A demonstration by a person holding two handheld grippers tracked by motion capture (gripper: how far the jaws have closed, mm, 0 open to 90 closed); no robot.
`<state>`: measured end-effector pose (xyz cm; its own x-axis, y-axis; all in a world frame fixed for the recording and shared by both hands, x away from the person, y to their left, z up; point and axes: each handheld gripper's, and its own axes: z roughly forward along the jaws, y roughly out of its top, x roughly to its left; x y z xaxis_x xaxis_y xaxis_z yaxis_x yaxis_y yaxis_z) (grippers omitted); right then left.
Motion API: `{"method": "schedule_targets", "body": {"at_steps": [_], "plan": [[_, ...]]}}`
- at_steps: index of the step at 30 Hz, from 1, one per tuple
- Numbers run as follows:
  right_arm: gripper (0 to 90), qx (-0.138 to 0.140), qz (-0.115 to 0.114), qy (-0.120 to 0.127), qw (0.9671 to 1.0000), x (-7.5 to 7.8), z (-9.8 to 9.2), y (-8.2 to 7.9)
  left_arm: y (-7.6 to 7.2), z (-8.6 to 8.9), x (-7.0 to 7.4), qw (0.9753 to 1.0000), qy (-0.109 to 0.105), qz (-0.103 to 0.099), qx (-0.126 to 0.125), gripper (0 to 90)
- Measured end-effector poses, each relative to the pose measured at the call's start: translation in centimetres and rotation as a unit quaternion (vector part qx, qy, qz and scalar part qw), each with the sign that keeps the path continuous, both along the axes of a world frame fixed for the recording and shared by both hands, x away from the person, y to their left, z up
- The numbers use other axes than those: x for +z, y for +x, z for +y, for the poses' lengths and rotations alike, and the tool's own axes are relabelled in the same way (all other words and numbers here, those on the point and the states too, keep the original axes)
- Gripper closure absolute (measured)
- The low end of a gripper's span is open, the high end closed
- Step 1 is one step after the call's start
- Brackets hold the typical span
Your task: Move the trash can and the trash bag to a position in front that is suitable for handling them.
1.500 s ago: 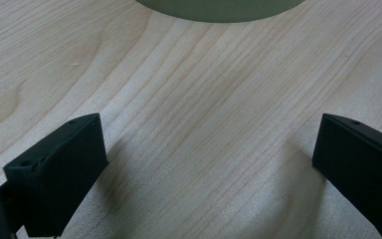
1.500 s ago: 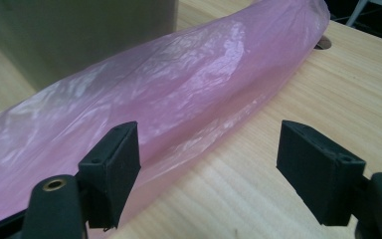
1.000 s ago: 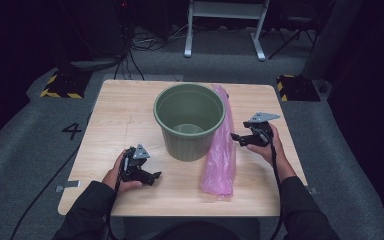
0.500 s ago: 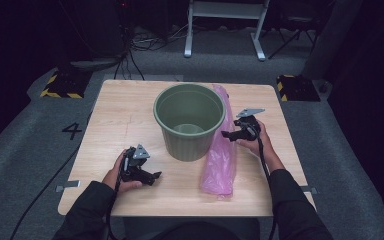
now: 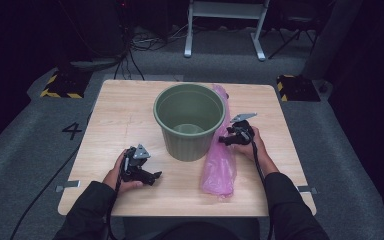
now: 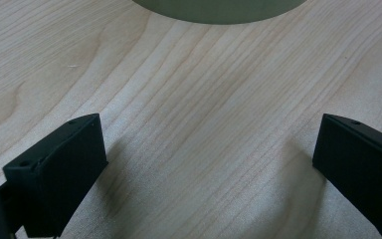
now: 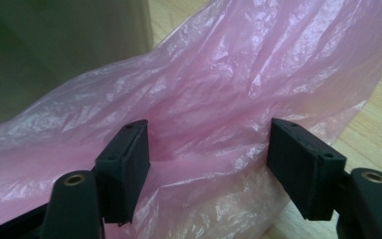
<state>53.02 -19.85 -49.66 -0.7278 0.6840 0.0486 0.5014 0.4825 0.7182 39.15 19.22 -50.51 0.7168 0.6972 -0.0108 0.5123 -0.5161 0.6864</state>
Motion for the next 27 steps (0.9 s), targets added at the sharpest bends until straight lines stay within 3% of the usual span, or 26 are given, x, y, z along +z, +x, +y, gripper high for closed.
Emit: {"method": "schedule_targets", "body": {"at_steps": [2,5,14,20,27], "plan": [[36.3,-0.001,0.000,-0.003,1.0000,0.0,0.2,-0.2,0.0,0.0,0.0,1.0000,0.000,0.000,0.000,0.2],[47.1,-0.006,-0.014,-0.015,0.9998,0.1,0.2,-0.4,0.0,0.0,0.0,1.0000,0.002,-0.001,-0.001,0.2],[80.2,0.006,-0.025,-0.004,0.9997,0.0,0.3,-1.1,0.1,0.0,0.1,1.0000,0.005,-0.001,-0.002,0.2],[87.6,-0.013,-0.018,0.019,0.9996,-0.2,-0.6,-0.9,0.1,0.0,0.0,1.0000,0.005,-0.001,-0.002,0.2],[88.8,-0.041,-0.033,0.048,0.9975,0.6,-2.1,-1.2,0.0,0.0,0.0,1.0000,0.004,0.000,0.000,0.3]]}}
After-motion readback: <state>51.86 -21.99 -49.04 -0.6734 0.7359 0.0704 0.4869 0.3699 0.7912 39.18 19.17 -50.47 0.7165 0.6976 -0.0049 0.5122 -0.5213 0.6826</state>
